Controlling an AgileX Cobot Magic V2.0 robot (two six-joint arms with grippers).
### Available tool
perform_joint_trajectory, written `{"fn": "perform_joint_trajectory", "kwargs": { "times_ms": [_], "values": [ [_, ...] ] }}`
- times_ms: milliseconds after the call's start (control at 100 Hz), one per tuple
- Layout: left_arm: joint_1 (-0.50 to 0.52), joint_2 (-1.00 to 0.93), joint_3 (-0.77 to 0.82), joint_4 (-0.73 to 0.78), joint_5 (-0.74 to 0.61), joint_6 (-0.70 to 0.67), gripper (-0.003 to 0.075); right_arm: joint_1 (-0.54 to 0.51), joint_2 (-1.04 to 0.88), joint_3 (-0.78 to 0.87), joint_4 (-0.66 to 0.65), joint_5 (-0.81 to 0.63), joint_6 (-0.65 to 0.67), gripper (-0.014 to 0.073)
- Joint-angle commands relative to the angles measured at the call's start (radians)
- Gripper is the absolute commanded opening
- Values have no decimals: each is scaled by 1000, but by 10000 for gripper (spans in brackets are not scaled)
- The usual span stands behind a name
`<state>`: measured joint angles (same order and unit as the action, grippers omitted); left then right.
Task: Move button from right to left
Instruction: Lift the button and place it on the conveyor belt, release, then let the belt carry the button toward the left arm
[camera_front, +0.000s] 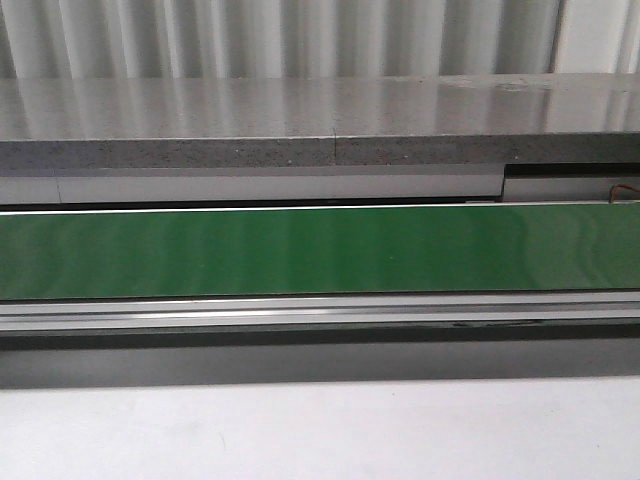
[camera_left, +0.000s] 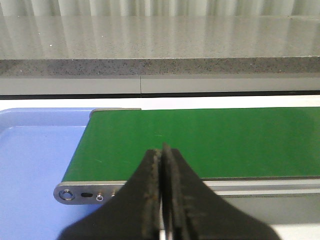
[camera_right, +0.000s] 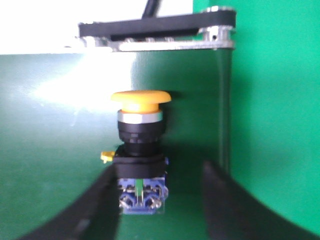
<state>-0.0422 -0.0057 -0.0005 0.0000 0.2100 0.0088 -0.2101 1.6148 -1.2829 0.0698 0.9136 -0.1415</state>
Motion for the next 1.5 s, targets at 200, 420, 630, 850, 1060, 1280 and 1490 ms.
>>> {"fn": "perform_joint_trajectory", "kwargs": {
  "times_ms": [200,420,630,850,1060,1280,1490],
  "values": [
    [1,-34,24,-7,-83,-9,-20,80,-213,26,28,-37,-14,-67],
    [1,-34,24,-7,-83,-9,-20,156,-365,168,55,-109,-14,-68],
    [1,-34,24,-7,-83,-9,-20,232,-539,336,55,-219,-14,-68],
    [1,-34,24,-7,-83,-9,-20,286,-760,485,56,-294,-14,-68],
    [1,-34,24,-7,-90,-9,-20,287,-987,607,56,-315,-14,-68],
    [1,-34,24,-7,-106,-9,-20,287,-1217,726,56,-350,-14,-68],
    [1,-34,24,-7,-113,-9,-20,287,-1378,807,56,-361,-14,-68]
  ]
}}
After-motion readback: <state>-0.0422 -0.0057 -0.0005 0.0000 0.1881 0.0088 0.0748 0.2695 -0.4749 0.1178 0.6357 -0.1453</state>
